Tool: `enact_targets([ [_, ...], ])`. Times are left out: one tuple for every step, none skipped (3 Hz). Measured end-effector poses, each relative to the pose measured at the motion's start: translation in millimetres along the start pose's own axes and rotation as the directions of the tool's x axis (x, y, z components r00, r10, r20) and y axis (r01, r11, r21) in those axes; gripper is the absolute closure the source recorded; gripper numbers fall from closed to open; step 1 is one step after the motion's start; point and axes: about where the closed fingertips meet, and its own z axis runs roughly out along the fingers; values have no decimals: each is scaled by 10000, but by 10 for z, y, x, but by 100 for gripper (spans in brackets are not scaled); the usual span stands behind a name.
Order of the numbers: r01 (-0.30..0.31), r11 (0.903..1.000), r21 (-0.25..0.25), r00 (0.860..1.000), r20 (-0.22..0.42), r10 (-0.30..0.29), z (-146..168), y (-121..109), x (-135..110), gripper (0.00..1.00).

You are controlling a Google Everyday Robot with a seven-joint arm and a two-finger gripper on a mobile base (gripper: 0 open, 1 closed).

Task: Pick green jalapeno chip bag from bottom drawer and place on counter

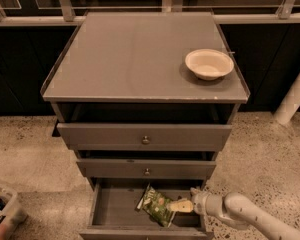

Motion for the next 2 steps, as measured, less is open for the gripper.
enact_targets([
  [63, 9999, 113, 9999, -103, -62, 104, 9, 74, 0],
  [331, 9994, 39, 9994, -98, -331, 343, 38, 125, 0],
])
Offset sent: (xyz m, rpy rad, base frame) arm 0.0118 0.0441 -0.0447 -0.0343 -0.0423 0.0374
